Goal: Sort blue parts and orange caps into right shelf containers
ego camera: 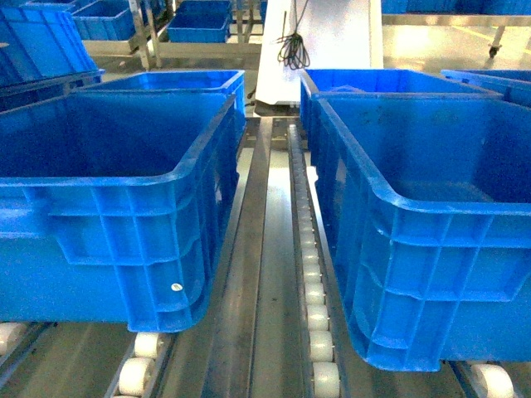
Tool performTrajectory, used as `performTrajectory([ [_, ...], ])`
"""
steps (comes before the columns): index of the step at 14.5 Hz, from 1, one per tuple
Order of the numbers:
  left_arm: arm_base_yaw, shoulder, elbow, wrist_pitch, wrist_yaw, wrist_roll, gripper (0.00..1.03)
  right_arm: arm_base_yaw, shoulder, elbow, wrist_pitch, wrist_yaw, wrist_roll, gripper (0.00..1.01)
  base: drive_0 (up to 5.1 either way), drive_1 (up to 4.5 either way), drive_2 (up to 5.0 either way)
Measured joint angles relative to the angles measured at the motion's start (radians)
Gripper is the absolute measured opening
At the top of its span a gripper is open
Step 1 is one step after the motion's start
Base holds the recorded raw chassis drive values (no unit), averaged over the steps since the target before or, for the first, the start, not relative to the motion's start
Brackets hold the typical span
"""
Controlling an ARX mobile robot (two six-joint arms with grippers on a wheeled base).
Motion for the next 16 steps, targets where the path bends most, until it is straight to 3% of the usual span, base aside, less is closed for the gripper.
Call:
performTrajectory([
  [12, 0.000, -0.266, 0.000, -0.261, 0.000, 0.000, 0.02, 0.000, -0.278, 0.000, -0.288, 0.000, 0.000, 0.03, 0.0, 0.00, 0.0],
  [13, 0.000, -0.360, 0.000, -0.410, 0.001, 0.000, 0.02, 0.000, -0.386, 0.000, -0.430, -0.002, 0.000, 0.03, 0.0, 0.00, 0.0],
  [15, 0.000, -0.424, 0.000, -0.440, 0.003, 0.000, 0.02, 0.000, -0.418, 0.000, -0.419, 0.000, 0.000, 0.03, 0.0, 0.00, 0.0],
  [16, 0.000, -0.424, 0.000, -0.435, 0.003, 0.000, 0.35, 0.000, -0.418, 0.000, -0.426, 0.000, 0.000, 0.45, 0.0, 0.00, 0.0],
])
